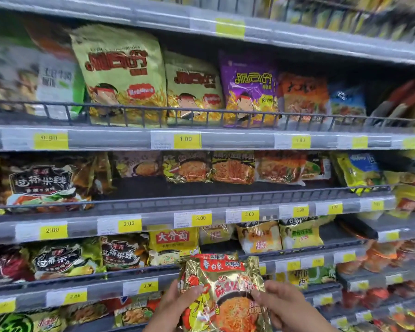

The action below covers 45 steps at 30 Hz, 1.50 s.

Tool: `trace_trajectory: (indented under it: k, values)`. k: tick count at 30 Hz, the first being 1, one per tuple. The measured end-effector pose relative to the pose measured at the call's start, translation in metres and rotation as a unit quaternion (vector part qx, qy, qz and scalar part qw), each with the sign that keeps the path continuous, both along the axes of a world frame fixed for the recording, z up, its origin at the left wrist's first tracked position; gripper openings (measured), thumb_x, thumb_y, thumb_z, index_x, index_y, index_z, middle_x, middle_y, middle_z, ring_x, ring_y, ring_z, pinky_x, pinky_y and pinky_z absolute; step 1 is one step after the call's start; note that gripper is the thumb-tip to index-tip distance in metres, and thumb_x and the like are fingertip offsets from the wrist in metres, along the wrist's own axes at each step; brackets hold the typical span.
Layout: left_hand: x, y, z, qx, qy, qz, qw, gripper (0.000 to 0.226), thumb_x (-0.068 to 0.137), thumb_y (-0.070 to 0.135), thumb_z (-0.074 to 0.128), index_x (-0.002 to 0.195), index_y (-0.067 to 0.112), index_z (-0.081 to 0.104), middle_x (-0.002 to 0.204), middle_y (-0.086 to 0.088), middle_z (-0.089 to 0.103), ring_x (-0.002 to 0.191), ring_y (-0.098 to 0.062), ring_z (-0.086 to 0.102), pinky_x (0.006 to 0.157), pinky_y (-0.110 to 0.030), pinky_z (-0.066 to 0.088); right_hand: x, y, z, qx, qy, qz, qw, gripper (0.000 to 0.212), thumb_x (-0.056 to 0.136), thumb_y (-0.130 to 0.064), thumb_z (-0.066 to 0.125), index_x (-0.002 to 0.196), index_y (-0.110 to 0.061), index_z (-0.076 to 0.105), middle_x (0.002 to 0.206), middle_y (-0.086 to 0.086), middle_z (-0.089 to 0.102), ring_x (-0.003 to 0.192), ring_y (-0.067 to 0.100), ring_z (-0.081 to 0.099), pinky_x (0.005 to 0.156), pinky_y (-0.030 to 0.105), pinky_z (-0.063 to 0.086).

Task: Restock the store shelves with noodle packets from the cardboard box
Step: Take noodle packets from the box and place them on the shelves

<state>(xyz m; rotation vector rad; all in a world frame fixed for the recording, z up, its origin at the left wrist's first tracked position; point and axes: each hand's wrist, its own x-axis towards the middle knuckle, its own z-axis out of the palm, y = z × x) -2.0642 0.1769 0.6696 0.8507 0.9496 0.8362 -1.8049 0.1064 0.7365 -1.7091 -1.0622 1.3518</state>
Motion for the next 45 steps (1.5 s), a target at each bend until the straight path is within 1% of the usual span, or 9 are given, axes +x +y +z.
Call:
trace_trajectory:
  k: [4,9,13,17,24,31,35,41,45]
  values:
    - [-0.003,0.010,0.034,0.079,0.010,0.005,0.997,0.166,0.018,0.078,0.085,0.160,0.016,0.024,0.161,-0.005,0.035,0.147,-0.029,0.034,0.121,-0.044,0.023,0.003,0.009,0.030,0.039,0.002,0.026,0.999,0.050,0.083,-0.034,0.076,0.113,0.005,0.069,0.047,-0.007,0.059,0.040,0.003,0.054,0.046,0.012,0.036]
    - [0.002,0.003,0.079,0.050,-0.065,0.027,0.996,0.150,0.039,0.057,0.098,0.159,0.010,0.020,0.162,-0.007,0.031,0.148,-0.029,0.032,0.120,-0.044,0.028,-0.003,0.012,0.056,0.084,-0.006,0.026,0.996,0.021,0.073,-0.046,0.078,0.073,-0.025,0.074,0.045,0.005,0.054,0.037,0.015,0.044,0.044,0.025,0.033]
    - [-0.003,0.014,0.051,0.022,-0.073,0.054,0.996,0.130,0.047,0.083,0.081,0.156,0.032,0.032,0.160,-0.003,0.039,0.143,-0.034,0.041,0.116,-0.058,0.033,-0.005,0.011,0.056,0.104,0.029,-0.013,0.994,0.023,0.084,-0.025,0.076,0.099,-0.011,0.065,0.048,0.011,0.057,0.035,0.017,0.045,0.039,0.021,0.033]
    - [-0.003,0.007,0.075,-0.050,-0.095,0.044,0.993,0.093,0.062,0.081,0.067,0.134,0.024,0.058,0.132,-0.016,0.066,0.120,-0.041,0.062,0.105,-0.063,0.045,-0.010,0.010,0.062,0.128,0.044,-0.013,0.991,0.026,0.080,-0.025,0.078,0.078,-0.007,0.059,0.052,0.014,0.059,0.038,0.019,0.049,0.041,0.023,0.038]
    - [-0.017,-0.003,0.077,-0.021,-0.142,0.102,0.984,0.111,0.065,0.044,0.091,0.157,0.032,0.029,0.166,0.008,0.014,0.150,-0.037,0.017,0.095,-0.072,0.047,-0.013,0.014,0.074,0.143,0.034,-0.022,0.989,0.024,0.090,-0.022,0.072,0.096,0.000,0.062,0.056,0.014,0.058,0.041,0.016,0.049,0.041,0.022,0.040]
    - [-0.028,-0.013,0.070,-0.035,-0.149,0.078,0.985,0.109,0.048,0.024,0.093,0.146,0.036,0.045,0.158,-0.008,0.035,0.116,-0.055,0.057,0.077,-0.067,0.056,-0.019,0.025,0.086,0.170,0.041,-0.024,0.984,0.013,0.090,-0.019,0.071,0.092,-0.009,0.064,0.060,0.005,0.062,0.058,0.021,0.059,0.044,0.022,0.047]
    - [-0.033,-0.020,0.078,-0.049,-0.142,0.090,0.985,0.093,0.075,0.013,0.081,0.153,0.034,0.034,0.164,-0.003,0.022,0.131,-0.051,0.043,0.064,-0.059,0.059,-0.026,0.032,0.099,0.180,0.041,-0.020,0.983,0.016,0.094,-0.019,0.067,0.099,-0.004,0.068,0.065,0.010,0.067,0.059,0.019,0.061,0.046,0.022,0.049]
    - [-0.040,-0.038,0.090,-0.003,-0.160,0.072,0.984,0.085,0.084,0.003,0.074,0.154,0.029,0.033,0.136,0.007,0.048,0.105,-0.039,0.057,0.082,-0.063,0.057,-0.037,0.040,0.107,0.207,0.038,-0.023,0.977,0.022,0.094,-0.021,0.067,0.107,-0.004,0.068,0.072,0.011,0.072,0.071,0.023,0.069,0.055,0.021,0.055]
    - [-0.044,-0.044,0.088,0.001,-0.138,0.103,0.985,0.089,0.087,0.010,0.073,0.159,0.028,0.024,0.165,0.005,0.020,0.149,-0.033,0.024,0.043,-0.034,0.056,-0.047,0.042,0.107,0.241,0.028,-0.025,0.970,0.020,0.096,-0.021,0.066,0.108,-0.006,0.068,0.073,0.009,0.075,0.074,0.021,0.074,0.058,0.022,0.057]
